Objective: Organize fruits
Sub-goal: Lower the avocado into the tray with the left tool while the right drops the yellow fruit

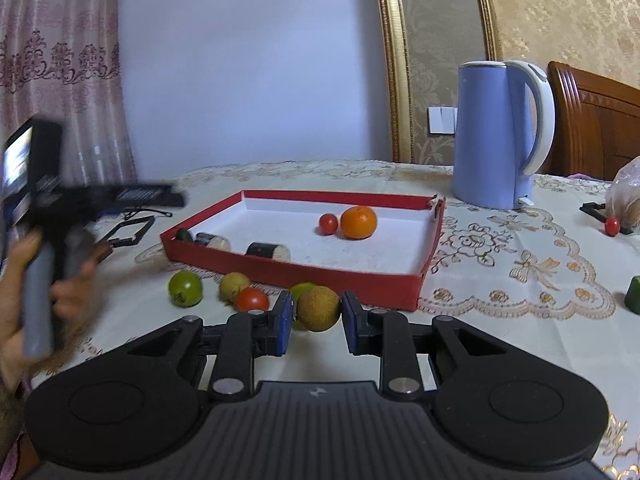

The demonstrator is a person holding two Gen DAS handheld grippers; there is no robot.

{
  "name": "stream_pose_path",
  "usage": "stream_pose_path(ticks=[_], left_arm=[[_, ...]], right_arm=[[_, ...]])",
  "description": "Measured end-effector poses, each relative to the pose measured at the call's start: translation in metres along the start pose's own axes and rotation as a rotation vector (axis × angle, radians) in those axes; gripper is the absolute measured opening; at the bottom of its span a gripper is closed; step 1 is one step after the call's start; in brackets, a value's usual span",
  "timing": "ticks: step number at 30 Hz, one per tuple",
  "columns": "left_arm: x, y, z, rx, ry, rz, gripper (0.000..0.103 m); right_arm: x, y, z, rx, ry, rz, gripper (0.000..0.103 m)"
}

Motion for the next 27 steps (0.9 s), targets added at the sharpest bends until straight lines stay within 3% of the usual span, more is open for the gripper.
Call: stream_pose_path(ticks=[7, 14, 27], left_arm=[[0.006, -0.011, 0.019, 0.075, 0.019, -0.042, 0.103], [0.009, -0.013, 0.014, 0.044, 0.069, -0.060, 0.103], [0.003, -0.013, 0.021, 0.075, 0.055, -0.017, 0.103]], right_arm=[[-0.020, 0.025, -0.009, -0.009, -0.034, -0.009, 0.025], [-0.053, 0.053, -0.021, -0.028, -0.055, 0.008, 0.025], [-0.131, 0.095, -0.051, -0.070, -0.168, 0.100, 0.026]])
Point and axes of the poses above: each gripper's, at about its wrist camera, not at the fingertips, and x roughly against the way its jaws point, z to its left, y to its top, the point moved 1 cm from there along -x, roughly the way its jaws point, and after that the axes turned 6 degrees about z, right-handed, at the moved point
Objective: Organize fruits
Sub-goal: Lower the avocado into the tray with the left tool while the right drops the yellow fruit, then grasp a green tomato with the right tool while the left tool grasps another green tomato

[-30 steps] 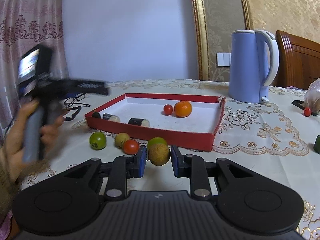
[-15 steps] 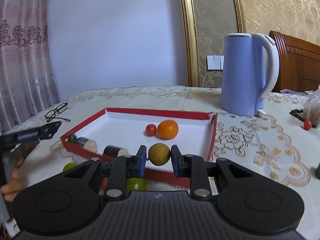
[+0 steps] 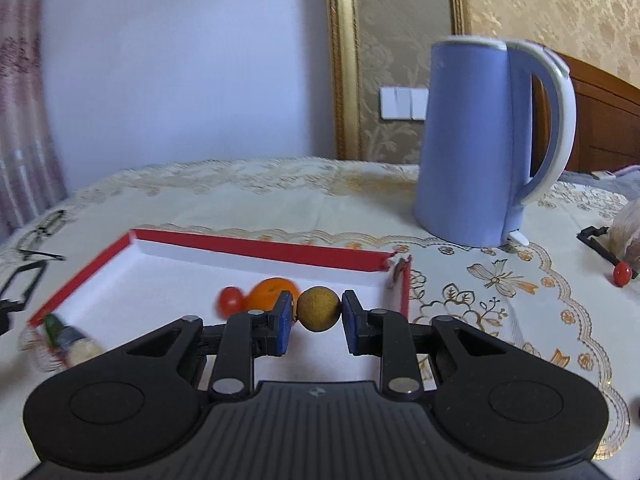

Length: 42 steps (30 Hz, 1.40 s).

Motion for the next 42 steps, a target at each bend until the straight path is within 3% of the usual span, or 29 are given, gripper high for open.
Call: stream_pose_path(ticks=[9, 13, 19, 23, 24, 28, 32, 42], left_arm=[[-0.002, 0.001, 0.003, 0.011, -0.009, 0.014, 0.103], [-0.003, 0.001, 0.002, 0.008, -0.006, 0.020, 0.103], [-0.005, 0.001, 0.000, 0.003, 0.007, 0.028, 0.103], [-0.005, 0.000, 0.000, -0.005, 0.012, 0.028, 0.103], [-0.005, 0.000, -0.001, -0.006, 0.011, 0.028, 0.103], [-0.005, 0.000, -0.001, -0.011, 0.009, 0.028, 0.103], [-0.004, 0.000, -0.001, -0.008, 0.004, 0.027, 0.103], [-0.004, 0.000, -0.001, -0.010, 0.005, 0.026, 0.103]], right_arm=[[-0.034, 0.020, -0.008, -0.041, -0.059, 0.084, 0.026], [-0.006, 0.009, -0.007, -0.062, 0.001, 0.059, 0.027], [0.072, -0.047, 0.012, 0.034, 0.082, -0.061, 0.027], [0.099, -0.089, 0.019, 0.015, 0.143, -0.099, 0.038], [0.100, -0.095, 0.022, 0.016, 0.134, -0.098, 0.043], [0.092, -0.100, 0.037, 0.086, 0.055, -0.097, 0.043], [0.092, -0.101, 0.046, 0.145, 0.072, -0.090, 0.043], [0.085, -0.102, 0.048, 0.156, 0.085, -0.052, 0.044]])
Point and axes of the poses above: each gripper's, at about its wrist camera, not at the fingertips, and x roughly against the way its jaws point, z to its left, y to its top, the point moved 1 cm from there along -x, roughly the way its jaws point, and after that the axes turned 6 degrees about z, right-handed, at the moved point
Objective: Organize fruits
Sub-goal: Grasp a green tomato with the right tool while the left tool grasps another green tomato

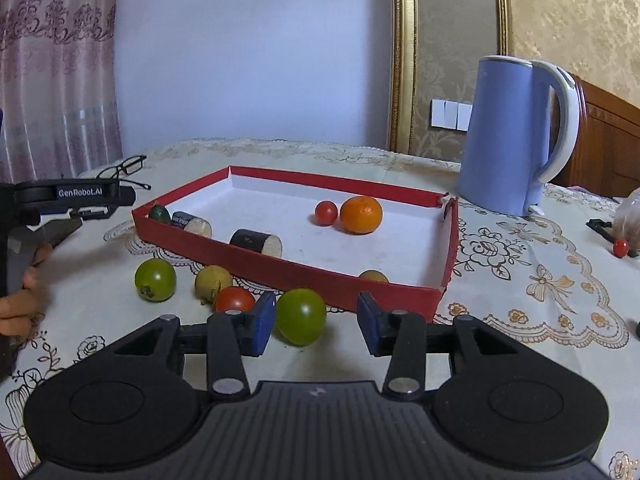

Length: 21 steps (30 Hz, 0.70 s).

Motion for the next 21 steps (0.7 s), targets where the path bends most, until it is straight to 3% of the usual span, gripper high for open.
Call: stream_pose_path(ticks=[1, 4, 5, 8, 11, 18, 21], left_arm=[[0.000, 0.000, 0.000, 0.001, -0.001, 0.001, 0.103], [0.000, 0.000, 0.000, 0.002, 0.000, 0.002, 0.103], [0.000, 0.000, 0.000, 0.001, 0.000, 0.002, 0.103], [0.000, 0.001, 0.000, 0.001, 0.002, 0.001, 0.103], [0.000, 0.001, 0.001, 0.004, 0.002, 0.003, 0.103], [0.000, 0.000, 0.001, 0.005, 0.001, 0.004, 0.103], [0.000, 0.000, 0.001, 0.004, 0.002, 0.005, 0.103]], right_arm=[[0.001, 0.000, 0.001, 0.004, -0.008, -0.005, 0.051], [0.008, -0.002, 0.001, 0.002, -0.027, -0.049, 0.099], [0.012, -0.002, 0.001, -0.002, -0.036, -0.072, 0.101], [0.010, -0.001, 0.000, 0.003, -0.010, -0.064, 0.099], [0.000, 0.002, 0.001, 0.008, -0.019, -0.002, 0.086], [-0.014, 0.003, 0.013, 0.082, -0.024, 0.064, 0.084], [-0.022, 0.005, 0.017, 0.106, -0.018, 0.096, 0.064]])
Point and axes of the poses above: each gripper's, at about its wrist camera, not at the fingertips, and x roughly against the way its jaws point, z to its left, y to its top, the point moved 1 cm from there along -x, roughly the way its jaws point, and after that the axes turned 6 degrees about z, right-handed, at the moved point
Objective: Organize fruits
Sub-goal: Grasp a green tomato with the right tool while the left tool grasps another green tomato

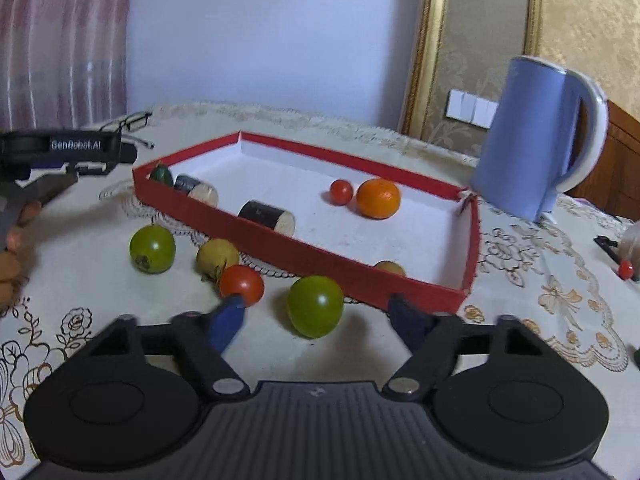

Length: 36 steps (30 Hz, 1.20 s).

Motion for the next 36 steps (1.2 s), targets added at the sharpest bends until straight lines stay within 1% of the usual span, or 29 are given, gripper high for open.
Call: stream_pose_path(ticks=[2, 3, 5, 7, 14, 16, 18, 20, 22, 24, 28, 31, 33, 36], left_arm=[[0.000, 0.000, 0.000, 0.000, -0.002, 0.000, 0.103], [0.000, 0.000, 0.000, 0.000, -0.002, -0.001, 0.103], [0.000, 0.000, 0.000, 0.000, -0.001, -0.001, 0.103], [0.000, 0.000, 0.000, 0.001, -0.002, -0.001, 0.103], [0.001, 0.000, -0.001, -0.003, -0.005, -0.006, 0.103], [0.002, -0.001, -0.001, -0.009, -0.017, -0.010, 0.103], [0.006, -0.003, 0.000, -0.017, -0.060, 0.010, 0.103], [0.014, -0.006, 0.000, -0.037, -0.138, 0.020, 0.103], [0.022, -0.010, -0.005, -0.088, -0.201, 0.035, 0.103], [0.031, -0.016, -0.012, -0.156, -0.222, 0.019, 0.103], [0.046, -0.025, -0.029, -0.329, -0.266, -0.033, 0.103], [0.052, -0.031, -0.044, -0.436, -0.280, -0.056, 0.103], [0.052, -0.036, -0.054, -0.492, -0.283, -0.053, 0.103], [0.046, -0.041, -0.065, -0.528, -0.270, -0.039, 0.102]], right_arm=[[-0.004, 0.001, -0.001, -0.006, 0.013, 0.019, 0.049], [-0.004, 0.001, -0.003, -0.014, 0.025, 0.023, 0.046], [-0.003, 0.000, -0.007, -0.035, 0.047, 0.020, 0.034], [-0.002, 0.000, -0.010, -0.054, 0.055, 0.012, 0.032], [0.010, -0.006, -0.012, -0.075, 0.055, -0.020, 0.032], [0.015, -0.010, -0.013, -0.081, 0.056, -0.030, 0.032], [0.021, -0.012, -0.014, -0.086, 0.056, -0.041, 0.032], [0.027, -0.015, -0.016, -0.095, 0.062, -0.054, 0.032], [0.030, -0.017, -0.019, -0.107, 0.072, -0.061, 0.032], [0.029, -0.018, -0.021, -0.121, 0.079, -0.058, 0.032], [0.030, -0.018, -0.022, -0.124, 0.075, -0.065, 0.032], [0.029, -0.018, -0.022, -0.130, 0.076, -0.059, 0.032], [0.028, -0.018, -0.023, -0.134, 0.079, -0.058, 0.032], [0.028, -0.018, -0.022, -0.128, 0.078, -0.056, 0.032]])
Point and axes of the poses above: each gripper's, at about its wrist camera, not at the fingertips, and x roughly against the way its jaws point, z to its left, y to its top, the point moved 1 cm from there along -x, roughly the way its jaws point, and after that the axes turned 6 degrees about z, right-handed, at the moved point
